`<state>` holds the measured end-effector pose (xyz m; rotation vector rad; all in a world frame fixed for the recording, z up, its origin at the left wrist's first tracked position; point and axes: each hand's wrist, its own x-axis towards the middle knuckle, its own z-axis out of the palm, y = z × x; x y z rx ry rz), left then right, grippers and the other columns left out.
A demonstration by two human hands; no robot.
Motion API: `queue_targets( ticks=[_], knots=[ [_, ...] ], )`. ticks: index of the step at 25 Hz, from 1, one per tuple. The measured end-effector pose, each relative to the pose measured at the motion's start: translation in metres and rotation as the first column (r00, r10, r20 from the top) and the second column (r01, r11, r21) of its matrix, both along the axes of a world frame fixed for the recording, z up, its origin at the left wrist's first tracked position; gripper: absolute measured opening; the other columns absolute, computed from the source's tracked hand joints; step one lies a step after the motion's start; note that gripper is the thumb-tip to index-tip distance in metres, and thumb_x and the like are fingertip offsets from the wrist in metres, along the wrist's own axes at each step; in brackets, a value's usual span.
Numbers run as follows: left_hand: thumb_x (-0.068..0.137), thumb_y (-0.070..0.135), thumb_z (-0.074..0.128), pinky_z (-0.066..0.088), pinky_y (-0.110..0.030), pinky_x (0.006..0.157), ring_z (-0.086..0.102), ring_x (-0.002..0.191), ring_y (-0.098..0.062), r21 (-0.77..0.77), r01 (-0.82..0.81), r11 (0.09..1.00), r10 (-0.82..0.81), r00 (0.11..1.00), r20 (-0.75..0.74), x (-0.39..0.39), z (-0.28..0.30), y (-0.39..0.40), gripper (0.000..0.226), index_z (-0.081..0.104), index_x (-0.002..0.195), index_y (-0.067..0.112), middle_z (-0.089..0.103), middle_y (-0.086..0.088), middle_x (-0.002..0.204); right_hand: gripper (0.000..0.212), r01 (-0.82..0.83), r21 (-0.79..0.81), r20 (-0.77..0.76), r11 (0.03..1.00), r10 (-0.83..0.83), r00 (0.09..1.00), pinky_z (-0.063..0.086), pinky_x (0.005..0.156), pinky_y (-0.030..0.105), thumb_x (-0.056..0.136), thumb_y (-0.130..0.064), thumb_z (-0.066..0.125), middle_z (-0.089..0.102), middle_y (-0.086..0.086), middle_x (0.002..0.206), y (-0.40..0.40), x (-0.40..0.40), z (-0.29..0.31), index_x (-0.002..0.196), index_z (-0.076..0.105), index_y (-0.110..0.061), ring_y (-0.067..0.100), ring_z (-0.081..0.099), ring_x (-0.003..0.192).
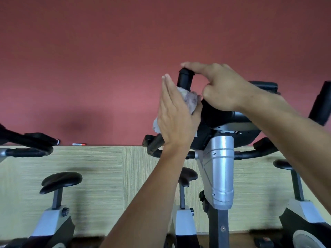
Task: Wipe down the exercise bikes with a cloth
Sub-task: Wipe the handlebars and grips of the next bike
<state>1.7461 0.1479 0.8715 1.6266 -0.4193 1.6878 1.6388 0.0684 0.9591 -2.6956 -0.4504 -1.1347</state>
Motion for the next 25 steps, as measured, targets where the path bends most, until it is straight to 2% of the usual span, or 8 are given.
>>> queue_targets(
  ticks=[3, 7, 10, 12, 17, 20, 23, 25],
  knots=[
    [0.091, 0.043, 0.066, 0.047, -0.038, 0.108, 0.046, 0.140, -0.031, 0.020, 0.023, 1.000, -0.023, 1.000, -0.020, -0.010, 0.021, 0.000, 0.094, 0.018, 0.159, -0.002, 0.042, -0.018, 0.156, 0.073, -0.002, -0.044, 0.023, 0.999, 0.003, 1.000, 0.035, 0.114, 0.034, 0.090, -0.004, 0.047, 0.048, -0.003, 0.155, 0.000, -0.001, 0.001, 0.157, 0.035, -0.031, 0.029, 0.049, 0.134],
    [0.087, 0.052, 0.041, 0.047, -0.037, 0.098, 0.051, 0.133, -0.028, 0.026, 0.050, 0.998, -0.050, 0.999, 0.006, -0.015, 0.042, 0.000, 0.093, 0.014, 0.161, 0.004, 0.049, -0.011, 0.150, 0.080, -0.060, -0.008, 0.066, 0.998, 0.060, 0.996, 0.042, 0.108, 0.039, 0.082, 0.000, 0.043, 0.061, -0.007, 0.141, -0.002, 0.002, -0.006, 0.154, 0.039, -0.036, 0.023, 0.056, 0.123],
    [0.091, 0.054, 0.060, 0.051, -0.040, 0.097, 0.054, 0.132, -0.030, -0.049, 0.062, 0.997, -0.064, 0.997, -0.038, -0.011, 0.011, 0.001, 0.093, 0.022, 0.159, 0.004, 0.052, -0.014, 0.148, 0.063, -0.116, 0.026, 0.059, 0.993, 0.115, 0.992, 0.037, 0.092, 0.007, 0.094, 0.001, 0.044, 0.070, -0.020, 0.100, -0.007, 0.003, -0.003, 0.149, 0.049, -0.029, -0.016, 0.061, 0.091],
    [0.092, 0.052, 0.067, 0.053, -0.039, 0.090, 0.059, 0.124, -0.029, -0.060, 0.024, 0.998, -0.028, 0.998, -0.059, -0.006, -0.005, 0.001, 0.089, 0.030, 0.156, 0.004, 0.058, -0.013, 0.139, 0.042, -0.141, 0.014, 0.073, 0.990, 0.140, 0.987, 0.028, 0.086, -0.004, 0.104, -0.008, 0.048, 0.072, -0.022, 0.098, -0.009, 0.003, 0.009, 0.140, 0.060, -0.025, -0.016, 0.062, 0.095],
    [0.094, 0.052, 0.061, 0.046, -0.034, 0.088, 0.058, 0.121, -0.025, -0.008, 0.055, 0.998, -0.056, 0.992, -0.110, -0.007, 0.024, 0.003, 0.084, 0.028, 0.159, 0.010, 0.058, -0.006, 0.138, 0.025, -0.138, 0.048, 0.110, 0.989, 0.132, 0.985, 0.037, 0.106, 0.018, 0.101, -0.014, 0.060, 0.070, -0.021, 0.098, -0.009, 0.011, 0.033, 0.113, 0.077, -0.029, 0.005, 0.059, 0.117],
    [0.094, 0.054, 0.061, 0.047, -0.035, 0.087, 0.060, 0.120, -0.025, -0.064, 0.050, 0.997, -0.054, 0.996, -0.064, -0.006, 0.026, 0.000, 0.084, 0.029, 0.159, 0.010, 0.060, -0.005, 0.138, 0.023, -0.172, 0.057, 0.132, 0.983, 0.164, 0.978, 0.035, 0.117, 0.034, 0.100, -0.017, 0.063, 0.067, -0.029, 0.090, -0.012, 0.018, 0.031, 0.109, 0.078, -0.032, 0.001, 0.062, 0.111],
    [0.092, 0.052, 0.065, 0.051, -0.036, 0.081, 0.063, 0.113, -0.025, -0.108, 0.005, 0.994, -0.010, 0.999, -0.048, -0.004, 0.003, 0.000, 0.082, 0.035, 0.155, 0.008, 0.063, -0.006, 0.129, 0.025, -0.175, 0.097, 0.176, 0.980, 0.156, 0.972, 0.037, 0.108, 0.030, 0.102, -0.019, 0.060, 0.064, -0.034, 0.076, -0.014, 0.027, 0.025, 0.111, 0.076, -0.035, -0.002, 0.059, 0.091],
    [0.092, 0.051, 0.066, 0.050, -0.035, 0.078, 0.065, 0.110, -0.026, -0.097, 0.017, 0.995, -0.023, 0.998, -0.060, -0.005, -0.008, 0.002, 0.077, 0.042, 0.151, 0.007, 0.065, -0.007, 0.126, 0.027, -0.170, 0.110, 0.203, 0.979, 0.145, 0.968, 0.035, 0.095, 0.028, 0.103, -0.022, 0.057, 0.056, -0.039, 0.064, -0.016, 0.028, 0.021, 0.114, 0.075, -0.039, -0.006, 0.040, 0.072]
  ],
)
